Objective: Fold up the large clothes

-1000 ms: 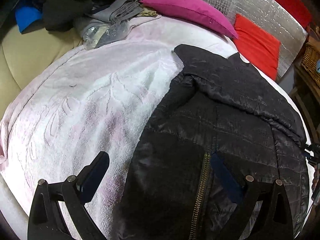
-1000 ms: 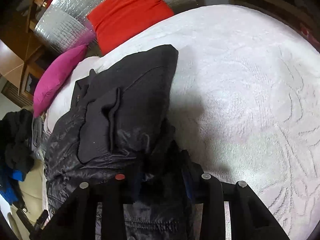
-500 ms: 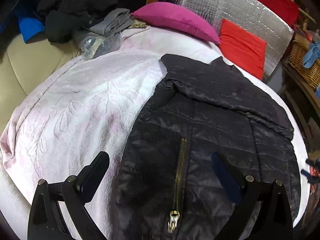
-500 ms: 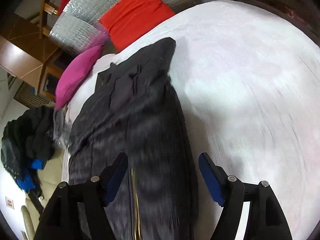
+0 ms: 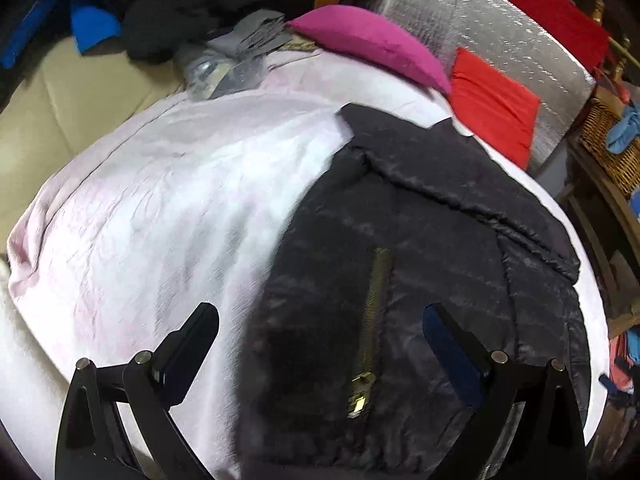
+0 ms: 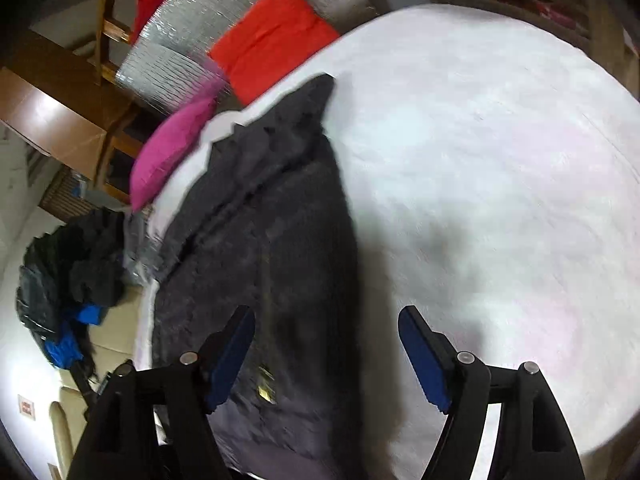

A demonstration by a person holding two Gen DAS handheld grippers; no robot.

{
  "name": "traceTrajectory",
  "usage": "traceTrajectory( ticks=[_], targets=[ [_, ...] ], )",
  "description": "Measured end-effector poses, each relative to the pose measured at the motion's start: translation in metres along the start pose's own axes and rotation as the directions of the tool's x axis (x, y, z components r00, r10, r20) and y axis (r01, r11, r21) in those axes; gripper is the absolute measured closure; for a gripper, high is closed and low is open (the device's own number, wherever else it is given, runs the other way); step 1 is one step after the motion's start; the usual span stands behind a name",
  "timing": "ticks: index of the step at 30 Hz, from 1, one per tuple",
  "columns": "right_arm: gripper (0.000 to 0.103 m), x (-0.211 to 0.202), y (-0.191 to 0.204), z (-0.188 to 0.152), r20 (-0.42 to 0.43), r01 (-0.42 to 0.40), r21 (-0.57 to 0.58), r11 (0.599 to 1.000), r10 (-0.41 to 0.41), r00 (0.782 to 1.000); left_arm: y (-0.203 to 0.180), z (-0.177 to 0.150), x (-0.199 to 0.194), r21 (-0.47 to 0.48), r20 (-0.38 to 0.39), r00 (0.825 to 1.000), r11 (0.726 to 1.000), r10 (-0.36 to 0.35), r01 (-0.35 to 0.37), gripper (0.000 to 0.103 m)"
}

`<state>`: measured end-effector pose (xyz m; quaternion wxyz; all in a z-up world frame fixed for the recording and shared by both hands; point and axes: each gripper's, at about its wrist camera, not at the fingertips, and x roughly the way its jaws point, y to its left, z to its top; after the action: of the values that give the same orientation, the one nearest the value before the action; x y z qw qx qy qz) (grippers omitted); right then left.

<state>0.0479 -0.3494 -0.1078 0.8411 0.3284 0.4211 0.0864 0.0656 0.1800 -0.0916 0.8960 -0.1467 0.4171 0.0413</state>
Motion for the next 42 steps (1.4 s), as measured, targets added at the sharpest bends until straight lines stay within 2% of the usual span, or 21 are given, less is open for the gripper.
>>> traceTrajectory(
  ticks=[3,7,9,12,17,19,24,26,28,29,30,31,32,33,35,37,38,39,40,42],
  targets=[
    [0.026,0.014,0.01,0.003,-0.01,-0.021,-0.01,1.0,0.021,1.0,-0.006,0.001,0.004,0.022,-0.007,1.0,1.0,-0.005,0.006,0.002],
    [0.026,0.028,0.004,-0.012,-0.045,0.011,-0.031,0.999,-0.012,0.999,0.008,-0.004,0.011,0.005,-0.026,0.999,1.0,0.028,-0.028,0.002],
    [0.026,0.027,0.001,-0.016,-0.031,0.038,-0.034,0.999,-0.039,0.999,0.016,-0.003,0.015,-0.023,-0.035,0.999,0.999,0.042,-0.043,0.002],
    [0.026,0.024,0.011,0.0,0.017,0.05,-0.068,0.996,-0.049,0.999,0.015,0.011,0.019,-0.071,-0.022,1.0,0.997,0.018,-0.02,0.002],
    [0.026,0.038,0.06,0.06,0.065,0.005,-0.184,0.983,0.007,0.998,-0.036,0.059,0.037,0.03,0.03,0.999,0.999,-0.033,0.032,0.002],
    [0.026,0.06,0.077,0.096,0.055,-0.032,-0.201,0.979,0.044,0.998,-0.066,0.086,0.052,0.09,0.05,0.997,0.994,-0.067,0.062,0.002],
    [0.026,0.13,0.078,0.176,-0.004,-0.121,-0.088,0.989,0.121,0.993,-0.108,0.136,0.099,0.152,0.056,0.99,0.981,-0.127,0.118,0.002],
    [0.026,0.158,0.071,0.195,-0.042,-0.177,-0.033,0.984,0.176,0.983,-0.118,0.153,0.123,0.144,0.039,0.984,0.975,-0.176,0.169,0.002],
    [0.026,0.182,0.065,0.203,-0.084,-0.211,0.008,0.978,0.211,0.974,-0.126,0.166,0.15,0.135,0.017,0.982,0.974,-0.188,0.184,0.002],
    [0.026,0.192,0.061,0.206,-0.094,-0.199,0.017,0.98,0.2,0.975,-0.129,0.17,0.163,0.128,0.0,0.981,0.973,-0.192,0.191,0.002],
    [0.026,0.204,0.053,0.209,-0.105,-0.152,0.025,0.988,0.154,0.983,-0.131,0.172,0.176,0.123,-0.022,0.982,0.974,-0.188,0.189,0.002],
    [0.026,0.217,0.042,0.21,-0.121,-0.056,0.048,0.997,0.062,0.991,-0.134,0.173,0.195,0.132,-0.054,0.987,0.979,-0.152,0.158,0.002],
    [0.026,0.226,0.026,0.21,-0.125,-0.025,0.116,0.993,0.04,0.991,-0.133,0.173,0.216,0.139,-0.083,0.994,0.987,-0.068,0.079,0.002],
    [0.026,0.222,0.023,0.21,-0.092,-0.054,0.147,0.988,0.068,0.993,-0.129,0.172,0.231,0.126,-0.112,0.994,0.992,-0.008,0.023,0.003],
    [0.026,0.211,0.033,0.213,-0.093,-0.1,0.106,0.989,0.11,0.99,-0.13,0.173,0.226,0.144,-0.096,0.995,0.989,-0.024,0.038,0.003],
    [0.026,0.19,0.042,0.218,-0.056,-0.128,0.011,0.992,0.128,0.99,-0.127,0.185,0.202,0.175,-0.045,0.992,0.977,-0.114,0.12,0.003],
    [0.026,0.175,0.041,0.224,-0.004,-0.096,-0.029,0.995,0.096,0.995,-0.121,0.191,0.19,0.178,0.003,0.99,0.975,-0.138,0.135,0.002],
    [0.025,0.169,0.036,0.229,0.021,-0.08,-0.028,0.996,0.081,0.997,-0.11,0.201,0.179,0.179,0.06,0.988,0.975,-0.145,0.132,0.002],
    [0.022,0.164,0.026,0.235,0.042,-0.045,-0.017,0.999,0.046,0.998,-0.103,0.208,0.176,0.175,0.083,0.987,0.977,-0.137,0.121,0.002],
    [0.021,0.169,0.004,0.242,0.012,0.016,0.01,1.0,-0.016,1.0,-0.073,0.23,0.182,0.111,0.1,0.988,0.988,-0.115,0.104,0.002]
  ],
)
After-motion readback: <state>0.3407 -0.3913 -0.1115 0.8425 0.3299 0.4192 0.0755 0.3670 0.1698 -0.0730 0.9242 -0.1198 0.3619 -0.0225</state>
